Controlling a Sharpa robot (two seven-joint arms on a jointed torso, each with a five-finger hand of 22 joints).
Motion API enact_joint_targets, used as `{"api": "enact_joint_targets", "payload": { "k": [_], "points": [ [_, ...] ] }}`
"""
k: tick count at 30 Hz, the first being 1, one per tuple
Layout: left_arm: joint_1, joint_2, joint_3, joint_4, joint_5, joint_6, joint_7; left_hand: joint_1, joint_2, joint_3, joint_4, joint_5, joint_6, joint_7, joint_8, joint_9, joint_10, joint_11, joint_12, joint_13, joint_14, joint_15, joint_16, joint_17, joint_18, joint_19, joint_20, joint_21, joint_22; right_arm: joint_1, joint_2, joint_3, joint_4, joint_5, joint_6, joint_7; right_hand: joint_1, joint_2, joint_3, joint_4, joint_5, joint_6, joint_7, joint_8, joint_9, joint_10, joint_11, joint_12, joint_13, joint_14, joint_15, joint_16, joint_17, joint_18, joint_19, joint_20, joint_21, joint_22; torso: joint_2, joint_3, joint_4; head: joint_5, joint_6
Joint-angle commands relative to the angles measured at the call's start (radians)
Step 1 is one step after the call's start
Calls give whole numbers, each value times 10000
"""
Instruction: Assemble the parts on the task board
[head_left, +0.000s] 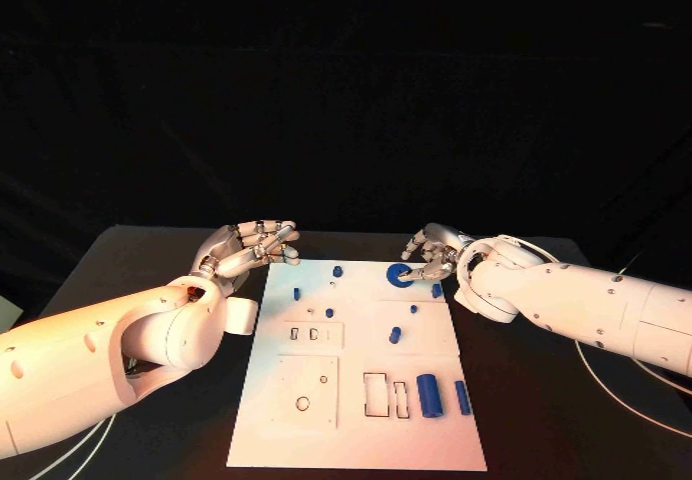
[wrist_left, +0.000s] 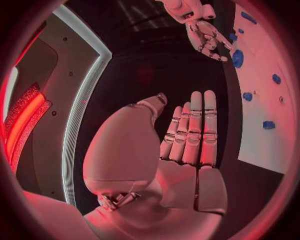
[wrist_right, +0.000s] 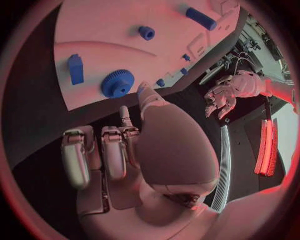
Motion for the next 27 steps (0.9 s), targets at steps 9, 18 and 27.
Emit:
{"api": "enact_joint_targets", "payload": {
  "k": [9,18,27],
  "points": [
    [14,10,7,39,-3,190,64,-84,-15,42,5,-36,48,10,-58,9,-16,16,-39,-10,-77,18,61,9,95,-63,-20,51,9,-85,243,-36,-310,-16,36,-431,73,179,-25,-17,2,-49,-21,90,15,856,57,67,2350,1026,71,46,2461,-64,1029,91,34,2630,-3,9,-14,29,-54],
    [14,11,7,46,-3,196,58,-83,-11,56,-7,-35,54,3,-58,13,-11,12,-35,-8,-86,16,69,26,96,-84,-19,78,27,-145,511,-62,-648,-13,-55,-535,122,260,41,-37,3,-40,-18,117,17,840,60,52,2334,1023,76,44,2452,-64,1029,97,34,2630,8,10,-13,59,-98],
    [15,-7,8,65,-3,195,51,-83,-11,56,-7,-35,54,3,-58,13,-11,12,-35,-8,-86,16,69,26,96,-84,-19,78,27,-198,646,-71,-788,-4,-58,-540,174,337,119,-65,2,-4,-20,155,23,847,59,63,2347,1021,78,41,2446,-64,1029,102,34,2630,0,5,-16,69,-139]
  ]
}}
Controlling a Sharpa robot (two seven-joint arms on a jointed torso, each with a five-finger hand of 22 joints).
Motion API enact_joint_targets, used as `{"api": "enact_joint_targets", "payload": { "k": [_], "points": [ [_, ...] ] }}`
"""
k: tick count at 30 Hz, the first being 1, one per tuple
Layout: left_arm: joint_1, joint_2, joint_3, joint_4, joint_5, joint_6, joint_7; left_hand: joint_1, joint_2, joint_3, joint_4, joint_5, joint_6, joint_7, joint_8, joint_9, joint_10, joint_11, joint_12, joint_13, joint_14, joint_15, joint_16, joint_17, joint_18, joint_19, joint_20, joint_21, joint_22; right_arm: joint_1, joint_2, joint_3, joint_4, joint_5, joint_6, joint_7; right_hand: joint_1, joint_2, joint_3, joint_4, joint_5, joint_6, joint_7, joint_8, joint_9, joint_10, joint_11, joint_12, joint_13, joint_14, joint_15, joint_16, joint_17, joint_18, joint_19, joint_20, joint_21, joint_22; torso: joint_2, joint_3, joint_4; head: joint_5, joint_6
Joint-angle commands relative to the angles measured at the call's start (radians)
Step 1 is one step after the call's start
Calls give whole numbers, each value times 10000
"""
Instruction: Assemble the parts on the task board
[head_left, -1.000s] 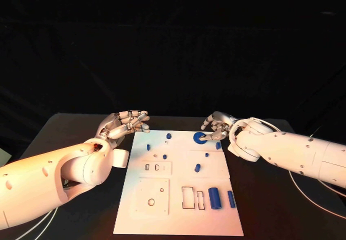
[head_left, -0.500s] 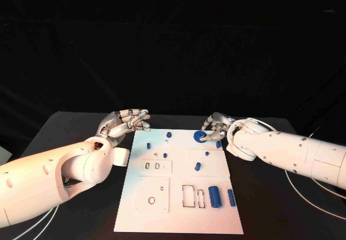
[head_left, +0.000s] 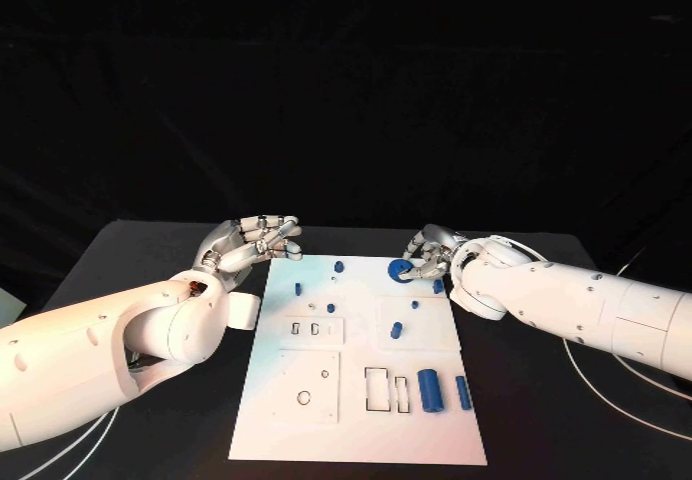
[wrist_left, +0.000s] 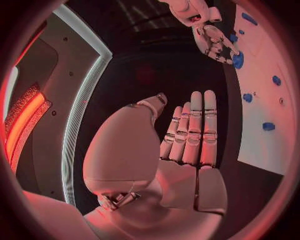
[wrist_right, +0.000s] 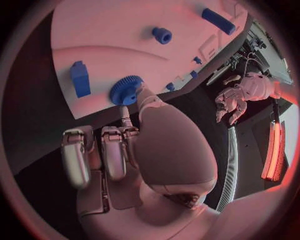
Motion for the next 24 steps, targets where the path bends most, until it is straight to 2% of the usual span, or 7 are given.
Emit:
{"api": "enact_joint_targets", "payload": {
  "k": [1,10,17,24],
  "points": [
    [15,7,9,32,-3,177,55,-83,-11,56,-7,-35,54,3,-58,16,-11,12,-35,-8,-86,15,69,8,96,-84,-20,36,10,-20,42,-4,-22,-15,-14,-37,17,120,76,-10,0,15,-23,63,18,854,57,69,2357,1022,77,44,2456,-65,1065,67,36,2633,-3,-1,1,7,-11],
    [15,16,9,12,-3,189,47,-75,1,76,-21,-31,58,0,-60,19,-11,10,-34,-8,-94,13,77,24,98,-103,-20,63,27,-44,105,-12,-51,98,-73,-28,104,281,311,-97,-2,384,-94,239,50,926,5,146,2446,1028,11,55,2483,-65,1065,27,36,2633,-17,-9,0,10,-35],
    [15,15,9,8,-3,194,40,-69,11,93,-32,-30,61,-1,-61,21,-10,9,-33,-8,-101,12,81,35,99,-118,-20,83,41,-53,121,-20,-34,-289,-321,-86,283,491,812,-281,3,898,-274,360,45,1056,-158,289,2603,1033,-145,65,2508,-65,1065,-110,36,2633,-14,-7,-1,22,-31],
    [15,15,9,-3,-3,205,29,-69,11,93,-32,-30,61,-1,-61,21,-10,9,-33,-8,-101,12,81,35,99,-118,-20,83,41,-77,114,-28,142,-1851,-679,-227,354,373,1036,-416,1,956,-301,306,0,1051,-193,283,2597,1034,-176,67,2513,-65,1065,-152,36,2633,-21,-5,-3,14,-11]
  ]
}}
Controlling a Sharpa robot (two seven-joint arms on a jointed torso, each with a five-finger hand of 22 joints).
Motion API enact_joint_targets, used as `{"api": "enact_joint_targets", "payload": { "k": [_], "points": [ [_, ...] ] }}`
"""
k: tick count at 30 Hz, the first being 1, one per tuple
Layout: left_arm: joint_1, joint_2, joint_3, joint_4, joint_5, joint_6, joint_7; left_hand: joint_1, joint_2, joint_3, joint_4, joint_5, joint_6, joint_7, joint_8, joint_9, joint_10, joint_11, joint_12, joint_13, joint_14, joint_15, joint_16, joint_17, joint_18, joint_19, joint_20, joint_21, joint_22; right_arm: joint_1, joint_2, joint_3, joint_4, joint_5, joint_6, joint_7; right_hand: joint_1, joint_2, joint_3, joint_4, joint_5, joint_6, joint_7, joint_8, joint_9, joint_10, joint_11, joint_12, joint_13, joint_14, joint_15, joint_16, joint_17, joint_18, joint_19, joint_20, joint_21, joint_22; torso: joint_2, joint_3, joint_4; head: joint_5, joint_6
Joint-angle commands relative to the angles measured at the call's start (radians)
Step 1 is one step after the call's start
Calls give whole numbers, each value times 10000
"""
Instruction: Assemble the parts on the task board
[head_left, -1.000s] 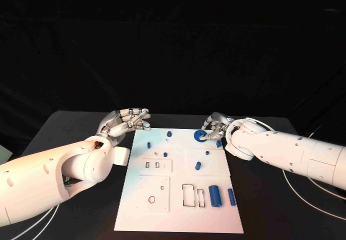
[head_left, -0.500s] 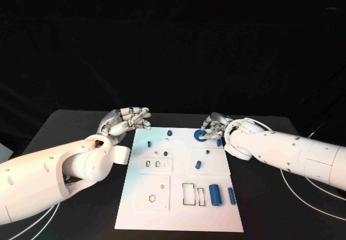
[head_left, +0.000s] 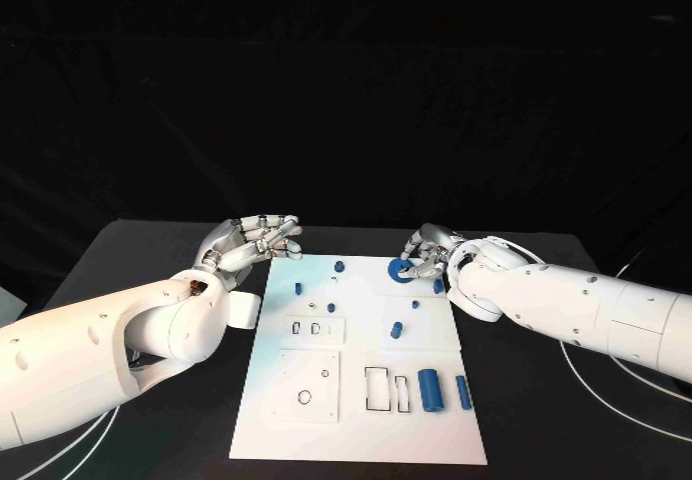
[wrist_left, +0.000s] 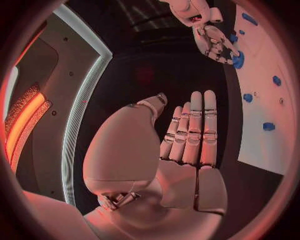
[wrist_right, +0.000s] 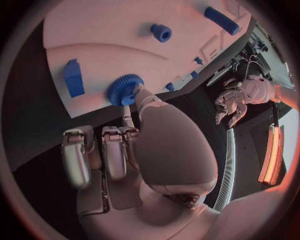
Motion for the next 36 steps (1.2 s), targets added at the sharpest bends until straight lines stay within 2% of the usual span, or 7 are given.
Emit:
{"api": "enact_joint_targets", "payload": {
  "k": [1,6,14,21,26,33,36],
  "points": [
    [15,13,8,12,-3,187,42,-67,13,69,-8,-30,61,-1,-62,13,-11,9,-34,-8,-67,-24,42,12,99,-86,16,41,13,-26,-3,-10,131,-1513,-405,-143,96,-61,117,-30,59,77,1,-27,-8,1013,-50,44,2595,1016,-46,28,2517,-67,1058,-73,42,2627,-5,0,-2,-7,13],
    [14,18,8,3,-3,194,39,-64,16,76,-13,-30,62,0,-62,14,-12,9,-34,-8,-70,-24,44,16,100,-91,16,50,18,-47,-46,-12,432,-2106,-745,-105,26,-144,152,-29,55,83,8,-56,-28,1022,-46,55,2607,1018,-40,31,2524,-67,1058,-73,42,2627,-1,0,7,-12,47],
    [13,29,7,-19,-3,202,38,-64,16,76,-13,-30,62,0,-62,14,-12,9,-34,-8,-70,-24,44,16,100,-91,16,50,18,-58,-145,-9,1315,-2494,-1316,19,-175,-252,212,27,53,132,3,-95,-57,1039,-49,75,2628,1015,-31,26,2511,-67,1058,-69,42,2627,-10,-4,-1,18,83],
    [13,44,7,-24,-3,210,37,-64,16,76,-13,-30,62,0,-62,14,-12,9,-34,-8,-70,-24,44,16,100,-91,16,50,18,-59,71,-7,1933,-2837,-1490,40,-238,-274,231,47,53,141,2,-110,-66,1040,-50,76,2629,1012,-32,22,2500,-67,1058,-69,42,2627,7,-7,9,32,115],
    [13,58,7,-23,-3,215,36,-64,16,76,-13,-30,62,0,-62,14,-12,9,-34,-8,-70,-24,44,16,100,-91,16,50,18,-65,354,-8,2036,-2939,-1474,45,-257,-286,243,50,54,126,5,-128,-75,1035,-49,69,2623,1010,-32,18,2488,-67,1058,-69,42,2627,32,-6,28,40,120],
    [13,80,7,-15,-2,218,35,-64,16,76,-13,-30,62,0,-62,14,-12,9,-34,-8,-70,-24,44,16,100,-91,16,50,18,-112,787,-30,1734,-2965,-1344,30,-264,-291,251,49,55,117,6,-139,-80,1034,-48,68,2621,1010,-32,18,2489,-67,1058,-68,42,2627,35,-12,36,38,122],
    [13,75,7,-13,-2,217,33,-64,16,76,-13,-30,62,0,-62,14,-12,9,-34,-8,-70,-24,44,16,100,-91,16,50,18,-130,815,-40,1645,-2967,-1314,13,-277,-298,269,48,56,97,12,-162,-91,1024,-46,56,2609,1009,-30,16,2484,-67,1058,-68,42,2627,30,0,20,44,120]
  ]
}}
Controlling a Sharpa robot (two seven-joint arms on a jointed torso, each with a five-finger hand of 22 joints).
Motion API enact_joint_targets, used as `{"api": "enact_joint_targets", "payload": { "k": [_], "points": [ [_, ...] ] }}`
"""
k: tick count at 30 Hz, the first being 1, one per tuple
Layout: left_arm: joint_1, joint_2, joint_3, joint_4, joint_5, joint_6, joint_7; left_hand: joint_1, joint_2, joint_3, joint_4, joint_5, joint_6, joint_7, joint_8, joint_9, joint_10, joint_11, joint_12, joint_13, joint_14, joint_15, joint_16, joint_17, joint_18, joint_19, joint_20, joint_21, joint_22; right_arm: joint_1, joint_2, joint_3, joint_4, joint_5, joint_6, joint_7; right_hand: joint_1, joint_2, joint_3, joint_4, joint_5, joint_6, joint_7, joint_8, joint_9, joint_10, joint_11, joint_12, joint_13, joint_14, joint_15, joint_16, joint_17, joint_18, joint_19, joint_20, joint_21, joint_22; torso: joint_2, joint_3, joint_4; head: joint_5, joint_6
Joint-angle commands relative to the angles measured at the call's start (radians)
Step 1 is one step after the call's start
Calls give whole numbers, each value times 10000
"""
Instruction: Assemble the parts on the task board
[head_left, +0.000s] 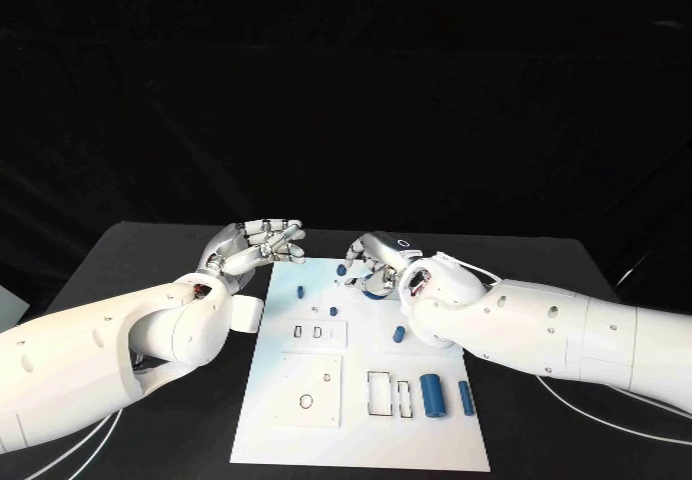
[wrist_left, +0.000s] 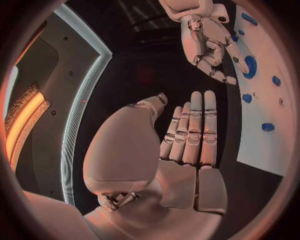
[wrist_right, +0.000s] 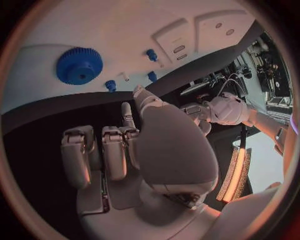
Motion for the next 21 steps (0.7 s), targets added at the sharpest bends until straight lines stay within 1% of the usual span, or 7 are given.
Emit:
{"api": "enact_joint_targets", "payload": {
  "k": [1,3,5,11,13,17,21],
  "points": [
    [13,11,8,20,-2,180,57,-64,16,48,15,-30,61,-1,-62,9,-11,8,-34,-8,-70,-24,45,11,100,-56,-20,53,12,-22,-11,-8,-90,-242,50,51,-92,-8,58,-9,65,-94,-12,-52,-16,1023,-47,16,2609,1009,-30,16,2479,-67,1062,-74,43,2632,0,7,-8,1,-6],
    [13,4,8,16,-2,176,56,-64,16,48,15,-30,61,-1,-62,9,-11,8,-34,-8,-70,-24,45,11,100,-56,-20,53,12,-28,-47,-10,-101,-201,86,49,-109,-23,70,-9,64,-115,-4,-75,-27,1020,-42,12,2605,1009,-26,17,2481,-67,1062,-72,43,2632,-8,14,-40,29,-12],
    [13,-1,8,12,-2,173,56,-64,16,48,15,-30,61,-1,-62,9,-11,8,-34,-8,-70,-24,45,11,100,-56,-20,53,12,-31,-94,-12,-93,-107,178,45,-143,-54,81,-7,62,-142,8,-108,-41,1017,-33,8,2602,1009,-18,16,2480,-67,1062,-68,43,2632,-9,12,-45,33,-23],
    [13,-4,8,10,-2,188,51,-64,16,48,15,-30,61,-1,-62,9,-11,8,-34,-8,-70,-24,45,11,100,-56,-20,53,12,-42,-278,-15,-160,616,682,38,-447,-299,-27,61,55,-356,96,-334,-124,955,46,-69,2526,1005,58,9,2462,-67,1062,-10,43,2632,-10,27,-46,32,-23],
    [13,-7,8,12,-2,191,51,-64,16,48,15,-30,61,-1,-62,9,-11,8,-34,-8,-70,-24,45,11,100,-56,-20,53,12,-50,-348,-15,-193,838,788,45,-538,-367,-116,87,53,-441,123,-412,-145,925,72,-107,2490,1005,86,11,2464,-67,1062,16,43,2632,-10,23,-40,27,-23],
    [13,-29,7,9,-2,191,49,-71,14,69,-6,-35,55,8,-73,10,-21,14,-37,-10,-87,-20,54,38,100,-93,-18,100,44,-72,-512,-16,-266,1242,1039,64,-651,-440,-306,134,55,-595,172,-541,-176,882,121,-158,2443,1005,131,11,2464,-67,1062,61,43,2632,-7,29,-54,63,-42],
    [13,-43,7,4,-2,188,48,-71,14,69,-6,-35,55,8,-73,10,-21,14,-37,-10,-87,-20,54,38,100,-93,-18,100,44,-98,-629,-16,-341,1538,1314,70,-732,-483,-576,206,59,-784,235,-685,-207,816,179,-236,2371,1005,183,11,2464,-67,1062,112,43,2632,1,25,-53,53,-43]
  ]
}}
